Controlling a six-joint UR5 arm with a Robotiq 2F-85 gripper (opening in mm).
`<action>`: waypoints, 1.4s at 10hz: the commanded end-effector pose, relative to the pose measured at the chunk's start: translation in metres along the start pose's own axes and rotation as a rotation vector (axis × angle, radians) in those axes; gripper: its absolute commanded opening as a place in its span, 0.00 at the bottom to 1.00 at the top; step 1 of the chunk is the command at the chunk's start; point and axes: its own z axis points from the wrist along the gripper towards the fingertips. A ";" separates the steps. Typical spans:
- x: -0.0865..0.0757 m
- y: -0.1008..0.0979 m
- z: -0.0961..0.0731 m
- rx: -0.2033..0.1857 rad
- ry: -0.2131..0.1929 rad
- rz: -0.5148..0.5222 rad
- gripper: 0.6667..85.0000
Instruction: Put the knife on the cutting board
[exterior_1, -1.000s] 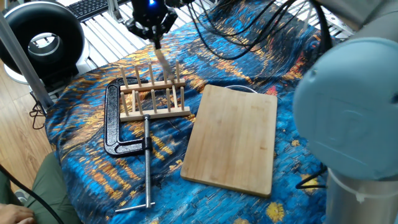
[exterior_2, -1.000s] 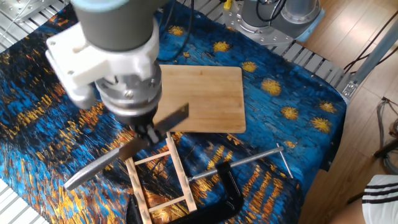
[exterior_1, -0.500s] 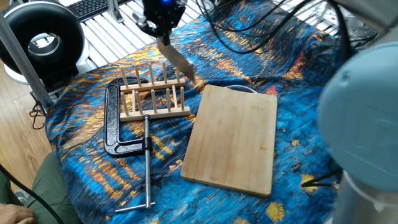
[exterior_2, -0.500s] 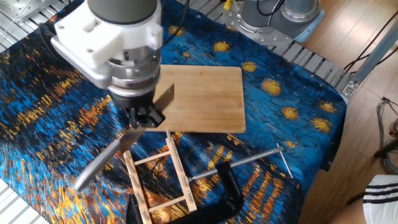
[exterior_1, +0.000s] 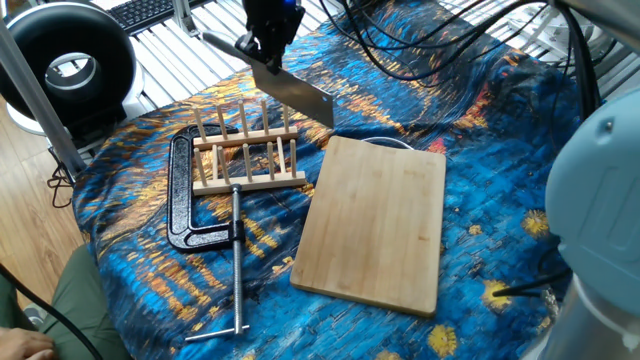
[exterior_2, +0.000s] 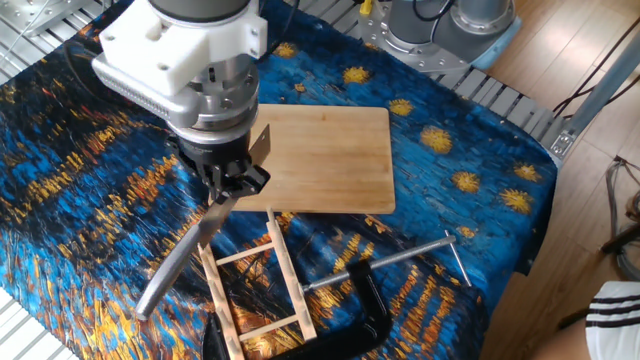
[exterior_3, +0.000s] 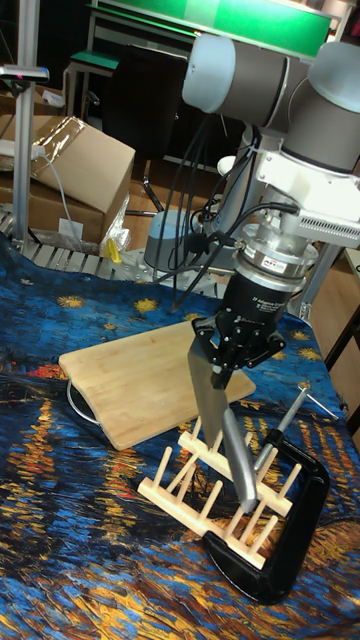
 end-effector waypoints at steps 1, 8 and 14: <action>-0.001 -0.001 -0.001 -0.005 -0.009 -0.032 0.00; 0.102 -0.051 -0.028 -0.044 0.001 -0.066 0.00; 0.131 -0.066 -0.011 -0.030 0.012 -0.011 0.00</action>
